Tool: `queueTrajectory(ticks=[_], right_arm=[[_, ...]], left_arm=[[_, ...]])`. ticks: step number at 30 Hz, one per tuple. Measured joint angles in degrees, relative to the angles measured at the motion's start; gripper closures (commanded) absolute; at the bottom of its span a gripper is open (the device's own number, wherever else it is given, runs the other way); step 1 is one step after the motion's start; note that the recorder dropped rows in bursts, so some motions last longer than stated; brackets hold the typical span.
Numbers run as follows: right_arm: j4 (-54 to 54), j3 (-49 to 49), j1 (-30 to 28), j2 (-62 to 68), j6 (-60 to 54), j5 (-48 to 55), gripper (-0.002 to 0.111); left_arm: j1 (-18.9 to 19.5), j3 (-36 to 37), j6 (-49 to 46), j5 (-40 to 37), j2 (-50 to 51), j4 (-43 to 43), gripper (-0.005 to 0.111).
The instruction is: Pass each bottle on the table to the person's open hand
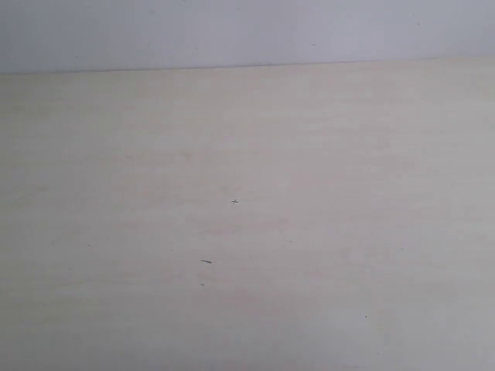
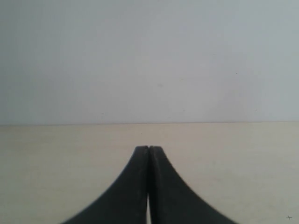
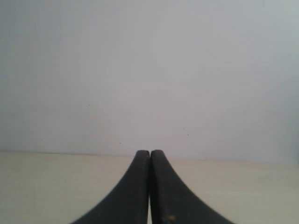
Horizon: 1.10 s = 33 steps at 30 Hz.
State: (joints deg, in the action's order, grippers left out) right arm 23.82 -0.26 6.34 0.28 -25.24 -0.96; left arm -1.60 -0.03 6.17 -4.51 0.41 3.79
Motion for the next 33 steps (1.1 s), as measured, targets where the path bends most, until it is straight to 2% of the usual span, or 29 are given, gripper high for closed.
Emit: queueTrajectory(ticks=[4, 8, 33], right_arm=[[-15.6, 0.0, 0.0, 0.0, 15.7, 1.0, 0.108], [-21.4, 0.0, 0.0, 0.0, 21.9, 1.9, 0.108], [-22.6, 0.0, 0.0, 0.0, 23.8, 2.3, 0.108]], left_arm=[[0.0, 0.0, 0.0, 0.0, 0.0, 0.0, 0.107], [0.0, 0.0, 0.0, 0.0, 0.0, 0.0, 0.107], [0.0, 0.0, 0.0, 0.0, 0.0, 0.0, 0.107]])
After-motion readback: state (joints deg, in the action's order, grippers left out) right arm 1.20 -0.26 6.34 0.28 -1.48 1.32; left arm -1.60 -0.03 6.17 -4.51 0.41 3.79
